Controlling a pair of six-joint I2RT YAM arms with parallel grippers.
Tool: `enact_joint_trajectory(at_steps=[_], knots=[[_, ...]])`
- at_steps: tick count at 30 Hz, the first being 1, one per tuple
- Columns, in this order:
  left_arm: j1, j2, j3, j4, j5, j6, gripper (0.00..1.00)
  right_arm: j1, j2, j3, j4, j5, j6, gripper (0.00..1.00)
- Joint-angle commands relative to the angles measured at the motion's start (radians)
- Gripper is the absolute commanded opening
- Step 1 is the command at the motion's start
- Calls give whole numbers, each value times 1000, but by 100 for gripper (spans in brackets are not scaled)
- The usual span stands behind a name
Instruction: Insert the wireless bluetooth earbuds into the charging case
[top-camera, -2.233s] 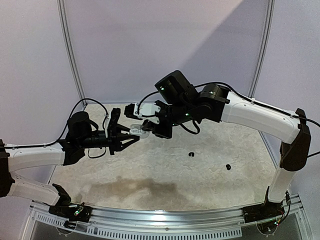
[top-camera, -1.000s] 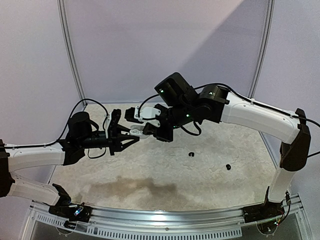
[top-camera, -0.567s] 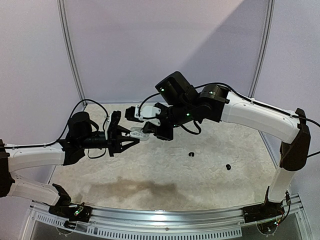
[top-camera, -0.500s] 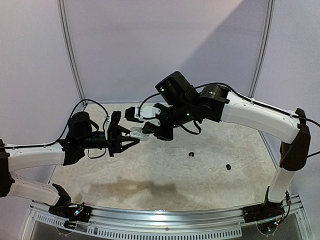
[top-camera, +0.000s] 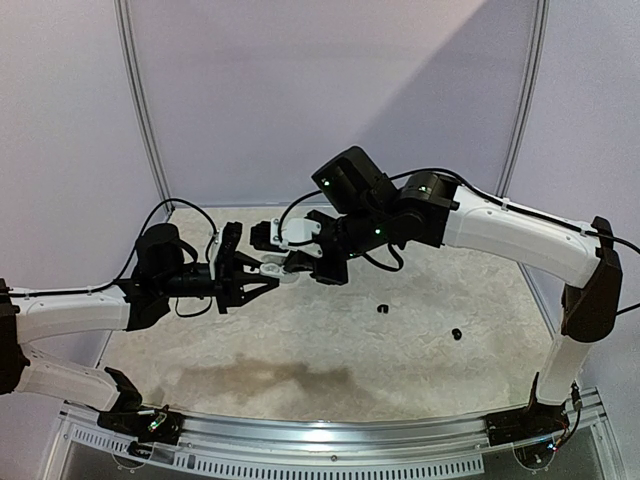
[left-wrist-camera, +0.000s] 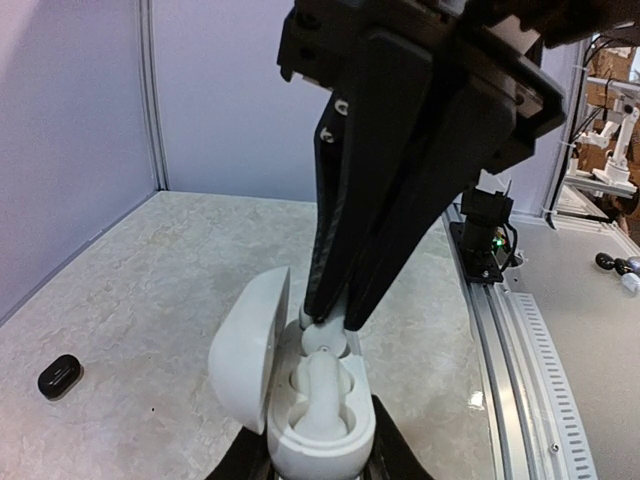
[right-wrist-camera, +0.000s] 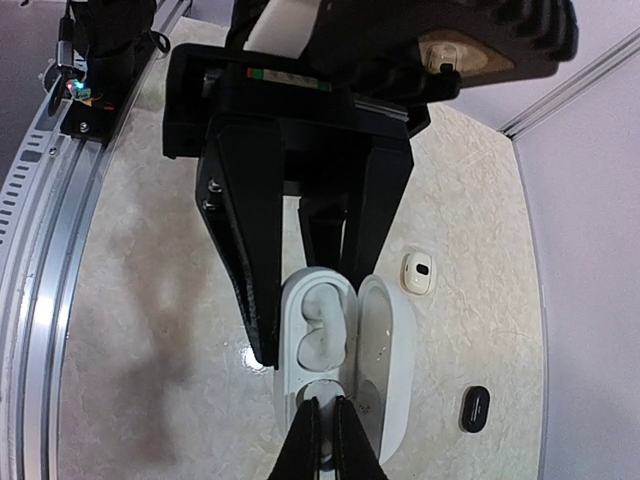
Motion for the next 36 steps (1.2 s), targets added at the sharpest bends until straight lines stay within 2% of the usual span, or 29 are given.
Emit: enact_joint_trajectory(at_steps=[1,8,14,18,23,30,36], knots=[[-7,4,3,73,24,-2,0,-6,-1,-25,-27,8,-17,4],[-7,-1,-1,72,25,-3,0,-8,3,-25,-38,15,-3,14],[-7,1,-1,72,29,-4,0,-9,-5,-25,-35,19,9,16],[-7,-1,2,64,29,-3,0,-11,-10,-23,-29,33,20,12],[-7,2,2,47,18,7,0,-15,-29,-15,-34,23,33,1],[-7,-8,-7,-17,-126,94,0,-17,-51,70,-25,-6,156,0],[-7,-3,-23,24,-101,115,0,-49,-132,35,89,26,315,0]])
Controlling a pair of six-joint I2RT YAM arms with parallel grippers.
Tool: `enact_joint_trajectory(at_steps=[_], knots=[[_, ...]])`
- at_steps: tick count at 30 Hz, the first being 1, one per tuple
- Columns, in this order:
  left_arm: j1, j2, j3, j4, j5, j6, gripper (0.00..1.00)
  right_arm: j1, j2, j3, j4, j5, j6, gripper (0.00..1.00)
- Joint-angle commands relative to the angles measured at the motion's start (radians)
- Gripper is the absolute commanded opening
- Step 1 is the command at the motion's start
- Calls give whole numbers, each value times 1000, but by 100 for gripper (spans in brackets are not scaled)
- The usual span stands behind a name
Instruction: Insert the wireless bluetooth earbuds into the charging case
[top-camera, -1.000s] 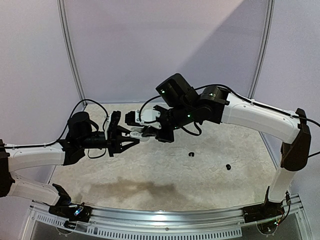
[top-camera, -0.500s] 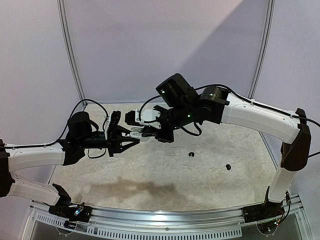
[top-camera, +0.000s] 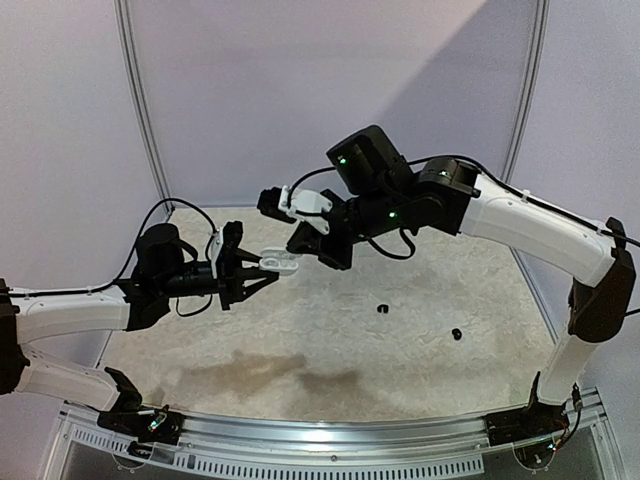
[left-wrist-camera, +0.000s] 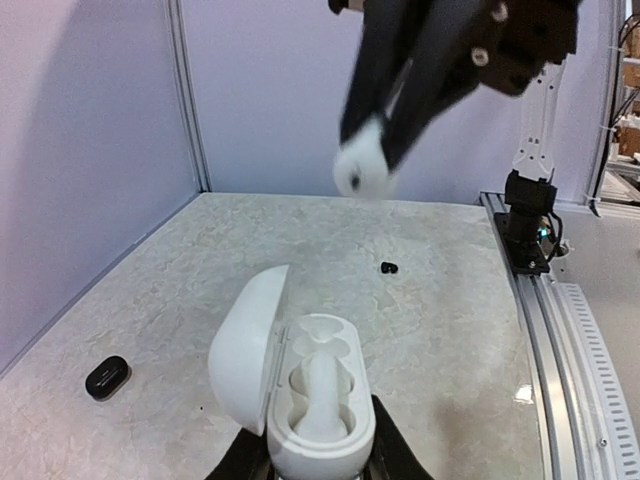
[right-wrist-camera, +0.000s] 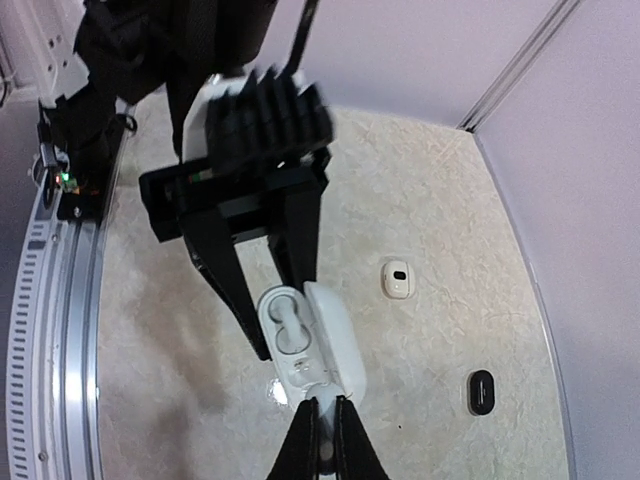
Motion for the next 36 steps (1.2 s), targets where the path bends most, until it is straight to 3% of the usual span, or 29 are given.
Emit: enact_joint_trajectory(at_steps=[1,4,8,12,22,36], knots=[[-7,-1,-27,41,21,37,0,-46,-102,-23,114,68,200,0],[-7,0,-41,74,119,71,0,-111,-131,-44,80,301,386,0],[-7,2,-37,74,246,119,0,-194,-99,-14,-214,604,775,0],[-6,7,-31,42,325,201,0,-230,-47,-61,-440,678,1004,0],[-8,37,5,-78,471,388,0,-234,-81,-254,-354,607,1068,0],[-38,61,42,-143,505,391,0,-234,-112,-269,-311,518,1011,0]])
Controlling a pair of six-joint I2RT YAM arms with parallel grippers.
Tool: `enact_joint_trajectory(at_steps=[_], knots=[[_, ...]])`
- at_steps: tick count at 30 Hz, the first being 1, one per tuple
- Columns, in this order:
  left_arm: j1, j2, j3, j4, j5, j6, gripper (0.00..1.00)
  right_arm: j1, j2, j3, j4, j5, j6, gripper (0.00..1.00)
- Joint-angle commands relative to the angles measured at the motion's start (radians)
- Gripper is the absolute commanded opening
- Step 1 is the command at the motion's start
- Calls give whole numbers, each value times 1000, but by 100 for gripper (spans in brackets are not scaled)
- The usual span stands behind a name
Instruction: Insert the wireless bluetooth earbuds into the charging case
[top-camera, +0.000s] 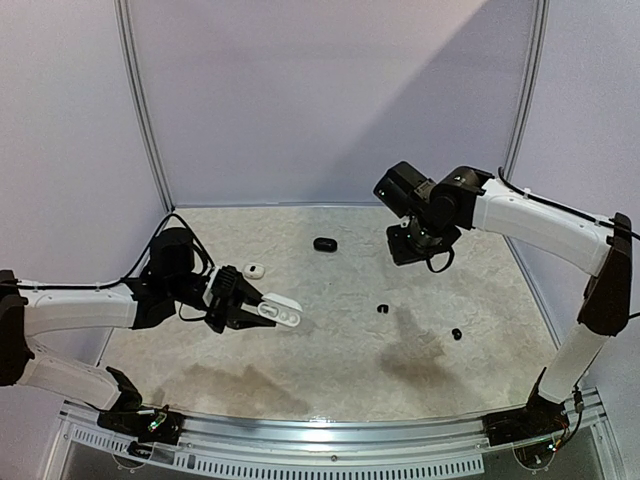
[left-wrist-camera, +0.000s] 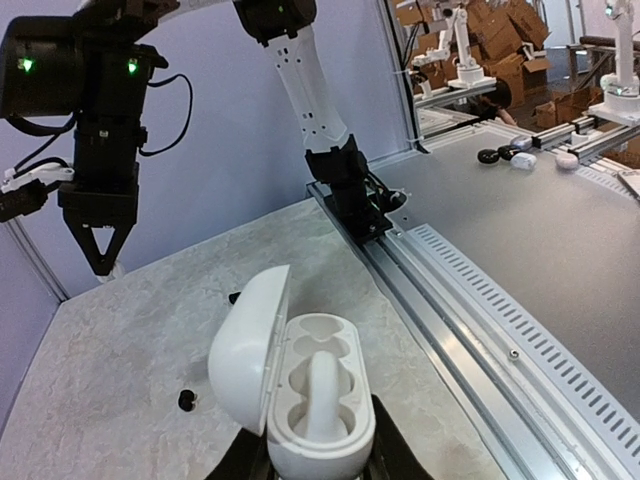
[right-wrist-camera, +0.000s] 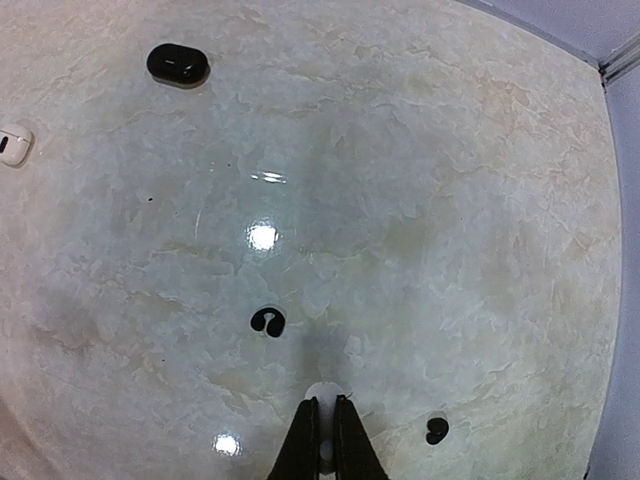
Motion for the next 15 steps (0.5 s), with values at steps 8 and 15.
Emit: enact_joint_trajectory(at_steps=[8,15], knots=[[-54,-14,33,-106,-32,64,0,1,-100,-92,-12,1,76,0],[-82,-62,50,-264,-37,112,0,1,-121,-214,-146,-27,321,0]])
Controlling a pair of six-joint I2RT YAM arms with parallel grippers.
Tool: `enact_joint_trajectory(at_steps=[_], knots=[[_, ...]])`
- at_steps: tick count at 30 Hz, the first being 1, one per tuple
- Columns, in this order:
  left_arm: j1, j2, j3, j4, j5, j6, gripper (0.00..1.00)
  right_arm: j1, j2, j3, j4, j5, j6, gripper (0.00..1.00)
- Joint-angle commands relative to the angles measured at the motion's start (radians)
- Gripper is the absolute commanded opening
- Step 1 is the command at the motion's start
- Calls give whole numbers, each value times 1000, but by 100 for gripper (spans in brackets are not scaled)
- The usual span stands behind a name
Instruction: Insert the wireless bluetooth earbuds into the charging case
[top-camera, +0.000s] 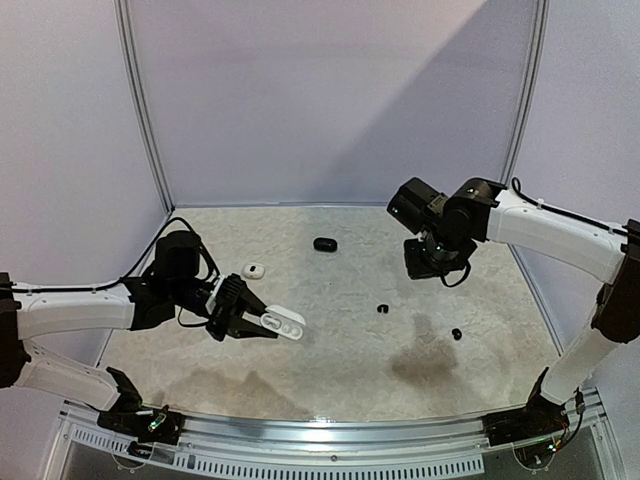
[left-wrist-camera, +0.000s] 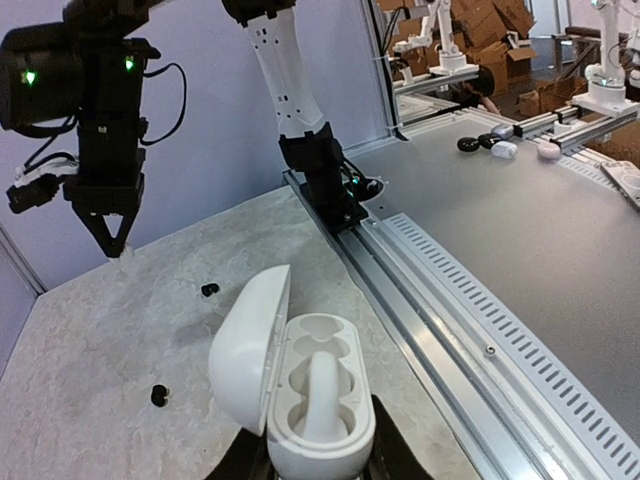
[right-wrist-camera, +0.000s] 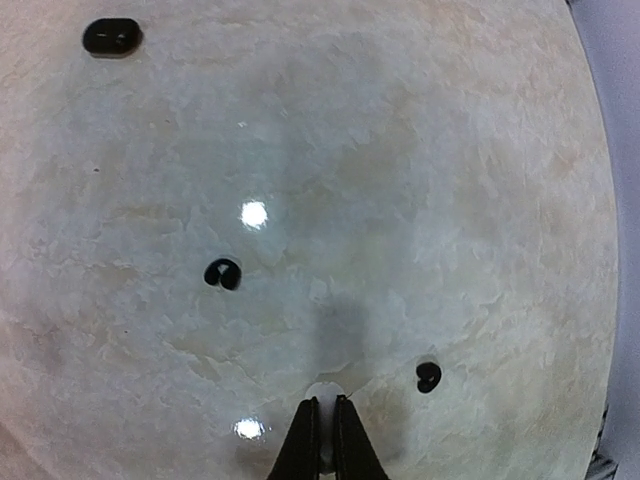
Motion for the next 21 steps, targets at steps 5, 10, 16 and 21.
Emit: enact_joint_trajectory(at_steps=[5,10,16,21], knots=[[-32,-57,1,-104,-20,36,0,10,29,-187,-216,-142,376,0],[-65,-84,-53,-13,-59,40,0,45,166,-179,-290,-196,408,0],[-101,-139,-104,11,-63,12,0,82,338,-134,-294,-247,395,0],[-110,-175,-124,10,-76,0,0,102,420,-136,-221,-289,405,0]])
